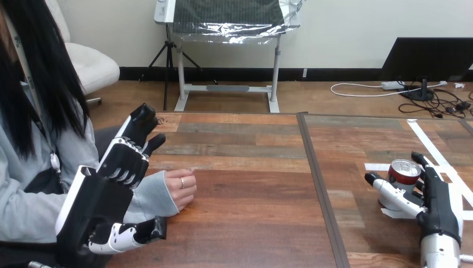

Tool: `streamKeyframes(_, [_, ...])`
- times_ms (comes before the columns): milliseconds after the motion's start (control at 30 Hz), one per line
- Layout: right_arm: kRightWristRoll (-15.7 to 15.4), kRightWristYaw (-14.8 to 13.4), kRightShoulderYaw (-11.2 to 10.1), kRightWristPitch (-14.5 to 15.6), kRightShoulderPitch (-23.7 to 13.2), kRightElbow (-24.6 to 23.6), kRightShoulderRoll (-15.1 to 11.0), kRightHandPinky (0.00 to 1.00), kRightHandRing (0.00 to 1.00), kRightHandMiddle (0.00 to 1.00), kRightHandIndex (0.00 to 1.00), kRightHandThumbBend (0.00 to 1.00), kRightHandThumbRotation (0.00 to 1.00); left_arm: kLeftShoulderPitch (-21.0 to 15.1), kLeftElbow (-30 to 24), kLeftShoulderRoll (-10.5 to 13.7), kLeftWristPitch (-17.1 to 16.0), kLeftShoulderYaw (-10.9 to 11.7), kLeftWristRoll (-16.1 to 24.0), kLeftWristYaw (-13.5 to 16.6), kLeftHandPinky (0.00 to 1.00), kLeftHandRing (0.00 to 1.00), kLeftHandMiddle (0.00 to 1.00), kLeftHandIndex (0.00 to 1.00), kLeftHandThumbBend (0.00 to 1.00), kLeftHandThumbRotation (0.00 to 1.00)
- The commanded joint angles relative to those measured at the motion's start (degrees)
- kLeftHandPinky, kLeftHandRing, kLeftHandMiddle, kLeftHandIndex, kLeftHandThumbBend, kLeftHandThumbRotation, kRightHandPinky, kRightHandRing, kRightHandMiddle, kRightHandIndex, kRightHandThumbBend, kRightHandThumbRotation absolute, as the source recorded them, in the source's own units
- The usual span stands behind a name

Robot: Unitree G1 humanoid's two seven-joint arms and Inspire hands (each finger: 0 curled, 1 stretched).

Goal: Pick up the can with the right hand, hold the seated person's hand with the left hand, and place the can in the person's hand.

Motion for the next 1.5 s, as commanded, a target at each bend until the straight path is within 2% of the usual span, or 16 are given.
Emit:
streamKeyframes(0, [-0.47, -2.99, 0.1, 1.43, -5.9, 0.11, -0.65, 0.62, 0.7, 0.75, 0.77, 0.97, 0.08, -1.55, -3.21, -0.51, -0.35, 0.35, 0.37, 0.82, 0.93, 0.99, 0.98, 0.95, 1.0, 0.48])
streamKeyframes(200, [-1.59, -6.47, 0.79, 2.88, -6.33, 0.0, -0.53, 0.52, 0.59, 0.65, 0.68, 0.95, 0.02, -1.36, -3.34, -0.61, -0.72, 0.29, 0.46, 0.98, 0.92, 0.98, 0.98, 0.95, 1.0, 0.48])
streamKeyframes(567, [-1.42, -8.94, 0.75, 5.01, -7.02, -0.11, -0.22, 0.4, 0.45, 0.51, 0.54, 0.87, 0.0, -1.44, -3.12, -0.87, -1.5, 0.28, 0.4, 0.79, 0.93, 0.99, 0.98, 0.95, 1.0, 0.48])
streamKeyframes(933, [-1.03, -9.44, 0.51, 5.52, -7.2, -0.18, -0.31, 0.34, 0.39, 0.47, 0.5, 0.85, 0.0, -1.51, -3.38, -0.9, -0.47, -0.09, -1.01, -0.32, 0.94, 1.0, 0.99, 0.95, 1.0, 0.46])
streamKeyframes(1033, [-0.93, -9.43, 0.44, 5.61, -7.24, -0.23, -0.34, 0.33, 0.38, 0.46, 0.5, 0.85, 0.0, -1.87, -2.84, -0.94, -1.23, 0.04, -0.85, -0.69, 0.94, 1.0, 0.99, 0.95, 1.0, 0.46])
streamKeyframes(1467, [-1.4, -9.99, 0.89, 4.96, -7.02, -1.1, -0.68, 0.31, 0.36, 0.46, 0.49, 0.85, 0.0, -1.63, -3.54, -1.44, -0.7, 0.12, 0.1, 0.16, 0.93, 0.99, 0.98, 0.94, 1.0, 0.45])
